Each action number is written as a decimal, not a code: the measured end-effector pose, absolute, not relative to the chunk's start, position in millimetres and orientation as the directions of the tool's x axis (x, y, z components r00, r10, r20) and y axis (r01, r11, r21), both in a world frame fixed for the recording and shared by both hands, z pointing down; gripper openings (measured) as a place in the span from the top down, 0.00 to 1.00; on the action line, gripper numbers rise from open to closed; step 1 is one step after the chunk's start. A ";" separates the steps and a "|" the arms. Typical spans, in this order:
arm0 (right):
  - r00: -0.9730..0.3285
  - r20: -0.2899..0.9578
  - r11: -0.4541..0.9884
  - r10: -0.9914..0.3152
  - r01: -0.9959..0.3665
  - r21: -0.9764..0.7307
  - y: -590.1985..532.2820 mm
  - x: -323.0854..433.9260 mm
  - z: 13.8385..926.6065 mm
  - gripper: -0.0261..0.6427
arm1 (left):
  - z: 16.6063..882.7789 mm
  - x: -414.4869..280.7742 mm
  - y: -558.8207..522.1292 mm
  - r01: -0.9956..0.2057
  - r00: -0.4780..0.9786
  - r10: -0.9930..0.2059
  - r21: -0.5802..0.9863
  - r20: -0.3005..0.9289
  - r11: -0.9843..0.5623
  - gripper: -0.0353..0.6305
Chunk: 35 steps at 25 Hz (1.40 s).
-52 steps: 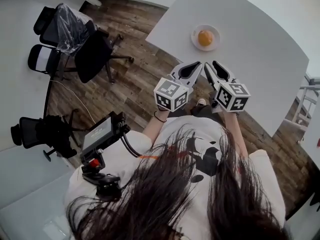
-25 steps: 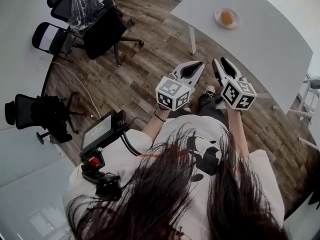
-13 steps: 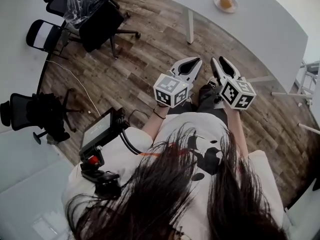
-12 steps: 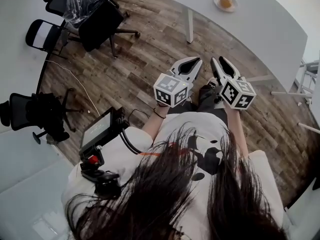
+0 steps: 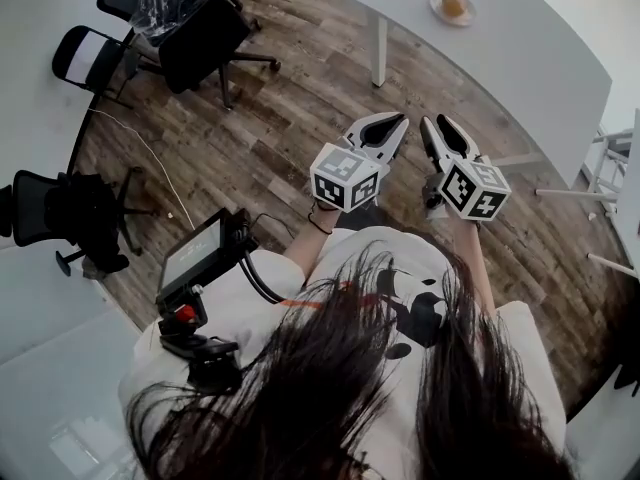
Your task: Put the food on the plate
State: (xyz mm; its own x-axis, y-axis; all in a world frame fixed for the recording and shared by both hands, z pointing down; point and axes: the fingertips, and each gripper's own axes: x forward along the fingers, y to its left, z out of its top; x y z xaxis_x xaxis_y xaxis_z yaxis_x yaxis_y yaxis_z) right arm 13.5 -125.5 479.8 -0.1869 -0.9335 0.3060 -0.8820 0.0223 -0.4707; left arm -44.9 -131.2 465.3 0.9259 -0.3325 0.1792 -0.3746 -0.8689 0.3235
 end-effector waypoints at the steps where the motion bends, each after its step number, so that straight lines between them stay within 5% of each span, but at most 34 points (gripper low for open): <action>1: -0.191 0.308 0.025 -0.932 -0.881 -0.472 -124.9 12.5 479.2 0.72 | 463.9 -44.7 -131.6 -0.377 0.925 -0.336 0.328 0.177 -0.866 0.94; 35: -0.290 0.280 0.115 -0.915 -0.853 -0.509 104.3 40.1 487.3 0.72 | 481.4 -18.4 101.1 -0.465 0.883 -0.411 0.303 0.227 -0.832 0.94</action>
State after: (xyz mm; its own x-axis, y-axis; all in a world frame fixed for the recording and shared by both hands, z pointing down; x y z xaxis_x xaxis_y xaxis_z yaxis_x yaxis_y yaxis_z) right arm 40.1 104.3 487.3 -0.2900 -0.9153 0.2796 -0.8533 0.1151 -0.5086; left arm -18.4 101.1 481.4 0.8829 -0.4113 0.2266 -0.4652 -0.8318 0.3028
